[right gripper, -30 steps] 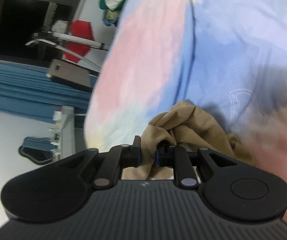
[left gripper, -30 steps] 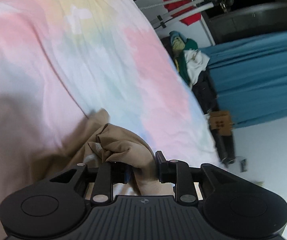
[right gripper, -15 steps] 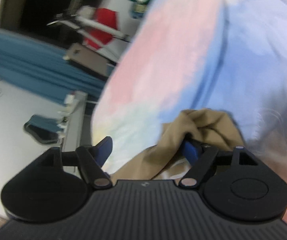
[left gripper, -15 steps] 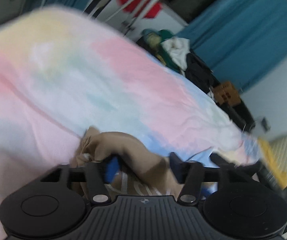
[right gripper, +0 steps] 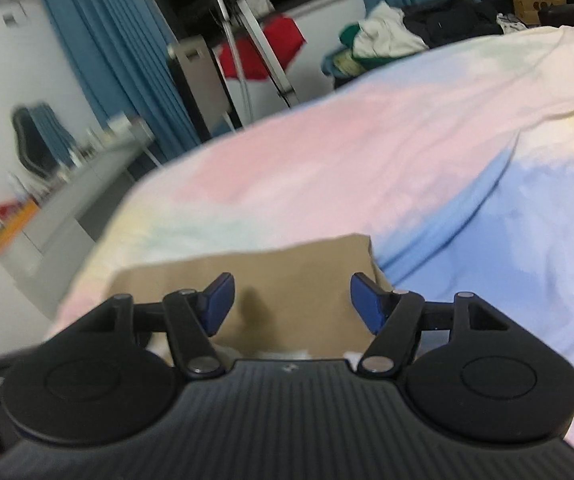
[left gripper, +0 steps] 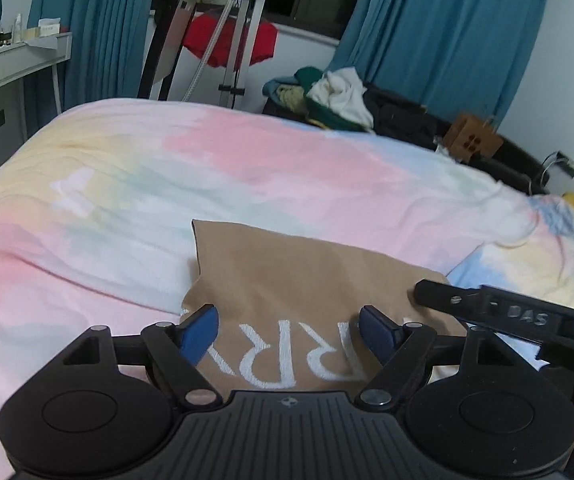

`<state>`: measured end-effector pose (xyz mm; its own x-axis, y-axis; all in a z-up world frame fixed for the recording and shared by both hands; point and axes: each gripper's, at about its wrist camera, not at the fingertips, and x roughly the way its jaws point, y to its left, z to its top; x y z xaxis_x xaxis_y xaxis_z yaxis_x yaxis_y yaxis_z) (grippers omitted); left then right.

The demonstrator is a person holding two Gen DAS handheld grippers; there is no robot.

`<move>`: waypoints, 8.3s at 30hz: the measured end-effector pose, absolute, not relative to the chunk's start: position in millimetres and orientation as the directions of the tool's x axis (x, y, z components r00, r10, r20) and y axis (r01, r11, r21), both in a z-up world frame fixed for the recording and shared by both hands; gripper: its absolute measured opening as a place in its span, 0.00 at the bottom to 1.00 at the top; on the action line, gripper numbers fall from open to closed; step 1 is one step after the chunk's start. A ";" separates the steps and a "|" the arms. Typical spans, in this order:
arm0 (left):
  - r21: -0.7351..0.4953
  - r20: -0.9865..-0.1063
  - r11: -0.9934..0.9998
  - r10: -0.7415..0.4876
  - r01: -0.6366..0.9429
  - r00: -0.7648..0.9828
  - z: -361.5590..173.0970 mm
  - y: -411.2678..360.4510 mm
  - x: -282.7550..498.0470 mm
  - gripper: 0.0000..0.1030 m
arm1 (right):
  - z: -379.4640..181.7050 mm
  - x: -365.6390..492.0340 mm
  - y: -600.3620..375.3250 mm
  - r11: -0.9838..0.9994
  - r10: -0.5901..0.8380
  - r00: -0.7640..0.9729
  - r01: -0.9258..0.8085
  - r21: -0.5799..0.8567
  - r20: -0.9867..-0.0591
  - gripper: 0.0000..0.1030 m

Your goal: Fold clothes

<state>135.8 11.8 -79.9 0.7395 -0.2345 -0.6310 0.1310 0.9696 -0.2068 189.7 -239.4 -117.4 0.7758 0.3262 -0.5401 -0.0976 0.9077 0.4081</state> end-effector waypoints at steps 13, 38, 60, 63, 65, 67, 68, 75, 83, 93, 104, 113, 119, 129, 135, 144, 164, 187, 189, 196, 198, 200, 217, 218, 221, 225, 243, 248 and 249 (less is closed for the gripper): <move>-0.174 -0.598 0.975 -0.215 0.136 0.772 -63.0 18.6 100.8 0.76 | -96.6 146.6 -228.7 0.928 0.310 0.790 -0.129 0.350 -0.530 0.66; -0.260 -0.659 0.965 -0.205 0.037 0.724 -60.1 28.0 54.6 0.80 | -113.0 129.0 -215.8 0.943 0.291 0.744 -0.118 0.310 -0.602 0.63; -0.665 -0.730 0.644 -0.456 -0.377 0.509 -120.2 72.1 61.4 0.89 | -103.9 125.8 -256.2 0.833 0.400 0.727 -0.034 0.552 -0.559 0.65; -0.709 -0.679 0.616 -0.468 -0.342 0.566 -118.9 72.9 68.7 0.88 | -103.9 124.8 -267.9 0.751 0.467 0.729 -0.029 0.659 -0.500 0.65; -0.753 -0.626 0.579 -0.486 -0.312 0.610 -115.5 75.0 69.3 0.87 | -106.5 124.7 -275.3 0.665 0.531 0.720 -0.026 0.747 -0.447 0.66; -0.802 -0.566 0.525 -0.516 -0.284 0.643 -115.5 79.4 69.9 0.88 | -110.2 124.2 -281.6 0.557 0.598 0.703 -0.021 0.830 -0.384 0.65; -0.820 -0.540 0.506 -0.529 -0.267 0.655 -115.8 81.7 70.4 0.88 | -113.2 123.8 -283.3 0.493 0.638 0.687 -0.018 0.870 -0.347 0.65; -0.893 -0.412 0.408 -0.567 -0.192 0.713 -115.5 91.5 67.0 0.88 | -139.1 115.8 -258.7 0.161 0.833 0.522 0.087 0.983 -0.182 0.66; -0.913 -0.367 0.372 -0.573 -0.167 0.733 -117.3 92.5 67.6 0.88 | -175.0 113.0 -237.5 0.095 0.850 0.477 0.278 0.956 -0.223 0.82; -0.924 -0.363 0.325 -0.573 -0.203 0.735 -132.7 93.5 66.3 0.88 | -200.1 91.4 -281.3 0.056 0.552 0.756 0.387 0.920 -0.351 0.78; -0.867 -0.471 0.426 -0.526 -0.260 0.709 -148.1 80.8 74.4 0.64 | -178.6 99.7 -274.2 0.300 0.518 0.738 0.317 0.900 -0.433 0.41; -0.881 -0.413 0.429 -0.496 -0.197 0.764 -124.3 79.9 59.8 0.43 | -149.3 101.9 -285.0 0.298 0.537 0.774 0.198 0.934 -0.335 0.33; -0.905 -0.365 0.395 -0.532 -0.157 0.764 -89.1 64.4 61.2 0.39 | -128.2 88.1 -304.6 0.242 0.526 0.814 0.133 0.961 -0.245 0.33; -0.905 -0.346 0.419 -0.617 -0.077 0.707 -30.1 -41.3 149.4 0.38 | -73.2 108.1 -391.3 0.167 0.364 0.917 0.105 0.980 -0.160 0.33; -0.900 -0.343 0.435 -0.720 0.007 0.604 -12.7 -165.9 250.8 0.37 | -62.1 150.1 -500.3 0.168 0.223 0.965 0.101 0.981 -0.138 0.33; -0.894 -0.330 0.439 -0.781 0.091 0.529 -58.9 -310.8 336.9 0.37 | -89.3 196.5 -619.0 0.315 0.101 0.985 0.104 0.943 -0.142 0.33; -0.645 -0.641 0.731 -0.676 0.223 0.362 -123.5 -289.0 271.8 0.49 | -179.5 147.1 -581.2 0.366 0.265 0.803 0.429 0.826 -0.534 0.54; -0.187 -0.465 0.793 -0.591 0.579 0.659 112.4 -225.2 33.5 0.99 | 49.4 -7.4 -448.3 0.866 -0.007 0.890 0.234 0.442 -0.456 0.74; -0.145 -0.454 0.800 -0.576 0.582 0.680 116.6 -215.6 14.3 0.99 | 53.0 -21.1 -430.1 0.891 -0.032 0.901 0.222 0.397 -0.432 0.74; -0.028 -0.393 0.828 -0.524 0.560 0.755 114.3 -185.9 -33.4 0.99 | 43.4 -44.0 -378.1 0.946 -0.128 0.925 0.222 0.235 -0.357 0.74; -0.040 -0.380 0.828 -0.531 0.560 0.757 109.8 -179.1 -36.3 0.99 | 36.6 -42.8 -369.0 0.952 -0.138 0.926 0.222 0.211 -0.353 0.74; -0.071 -0.376 0.825 -0.542 0.560 0.751 103.3 -175.0 -31.5 0.99 | 31.0 -39.3 -362.2 0.956 -0.144 0.924 0.221 0.190 -0.354 0.74; -0.011 -0.382 0.853 -0.487 0.523 0.786 57.3 -173.0 -18.4 0.99 | -15.8 -10.8 -335.6 0.952 -0.250 0.901 0.296 0.079 -0.355 0.74; -0.012 -0.387 0.853 -0.486 0.522 0.784 54.9 -173.1 -17.3 0.99 | -17.6 -10.4 -336.3 0.951 -0.252 0.900 0.299 0.083 -0.356 0.74; -0.014 -0.401 0.853 -0.482 0.521 0.779 48.5 -172.5 -14.9 0.99 | -20.7 -11.3 -338.8 0.946 -0.256 0.899 0.308 0.099 -0.354 0.74; -0.012 -0.414 0.861 -0.467 0.509 0.781 41.4 -170.3 -11.4 0.99 | -23.4 -12.7 -340.4 0.944 -0.259 0.898 0.314 0.105 -0.354 0.74; -0.019 -0.419 0.867 -0.460 0.498 0.783 42.0 -164.9 -11.7 1.00 | -26.9 -5.0 -336.5 0.948 -0.253 0.886 0.308 0.083 -0.389 0.74; -0.021 -0.416 0.870 -0.455 0.492 0.787 43.2 -162.5 -12.2 1.00 | -27.1 -5.0 -333.7 0.950 -0.252 0.887 0.302 0.075 -0.387 0.74; -0.020 -0.414 0.871 -0.454 0.491 0.789 43.4 -162.3 -12.5 1.00 | -27.4 -4.8 -333.4 0.951 -0.252 0.887 0.302 0.072 -0.388 0.74</move>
